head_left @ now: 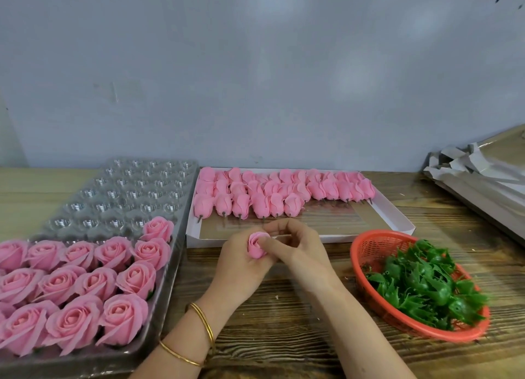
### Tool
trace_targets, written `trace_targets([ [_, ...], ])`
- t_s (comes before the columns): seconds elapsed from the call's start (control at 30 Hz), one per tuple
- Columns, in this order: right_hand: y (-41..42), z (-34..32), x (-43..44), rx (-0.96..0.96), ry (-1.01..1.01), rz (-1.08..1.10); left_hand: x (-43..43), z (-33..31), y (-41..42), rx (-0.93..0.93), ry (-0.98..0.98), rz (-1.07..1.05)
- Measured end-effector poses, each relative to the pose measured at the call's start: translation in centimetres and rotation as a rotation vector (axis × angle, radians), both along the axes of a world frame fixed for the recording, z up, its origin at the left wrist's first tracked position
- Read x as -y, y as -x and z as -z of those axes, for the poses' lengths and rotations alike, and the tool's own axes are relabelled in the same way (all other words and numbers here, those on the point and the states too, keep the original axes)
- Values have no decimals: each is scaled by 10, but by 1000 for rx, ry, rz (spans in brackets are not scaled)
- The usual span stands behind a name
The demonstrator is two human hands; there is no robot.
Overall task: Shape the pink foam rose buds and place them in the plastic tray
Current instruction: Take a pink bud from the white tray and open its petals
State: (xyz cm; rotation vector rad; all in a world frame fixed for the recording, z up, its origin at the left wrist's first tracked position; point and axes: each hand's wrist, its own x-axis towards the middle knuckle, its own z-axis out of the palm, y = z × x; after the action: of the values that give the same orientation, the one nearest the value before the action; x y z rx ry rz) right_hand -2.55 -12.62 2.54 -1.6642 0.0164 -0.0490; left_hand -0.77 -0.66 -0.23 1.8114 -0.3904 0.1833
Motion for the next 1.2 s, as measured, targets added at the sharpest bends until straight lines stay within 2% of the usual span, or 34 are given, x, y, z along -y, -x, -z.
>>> trace_targets([
  [0.17,-8,8,1,24,-171,51,1,1,-2,-48,138,-18],
  [0.23,-9,8,2,35,-175,51,0,3,-4,-29,155,-71],
  [0.33,-7,9,3,71,-37,-19,-1,3,-4,-41,212,-117],
  [0.47,-3,12,-2,104,136,-199,0,0,-2,-112,341,-64],
  [0.67,2,17,-11,207,194,-113,1,-5,0,-187,474,21],
  [0.87,1,20,-11,269,229,-34,-1,-4,-2,-206,491,99],
  [1.2,-1,18,-5,179,144,-190,-5,-5,-3,-247,488,180],
])
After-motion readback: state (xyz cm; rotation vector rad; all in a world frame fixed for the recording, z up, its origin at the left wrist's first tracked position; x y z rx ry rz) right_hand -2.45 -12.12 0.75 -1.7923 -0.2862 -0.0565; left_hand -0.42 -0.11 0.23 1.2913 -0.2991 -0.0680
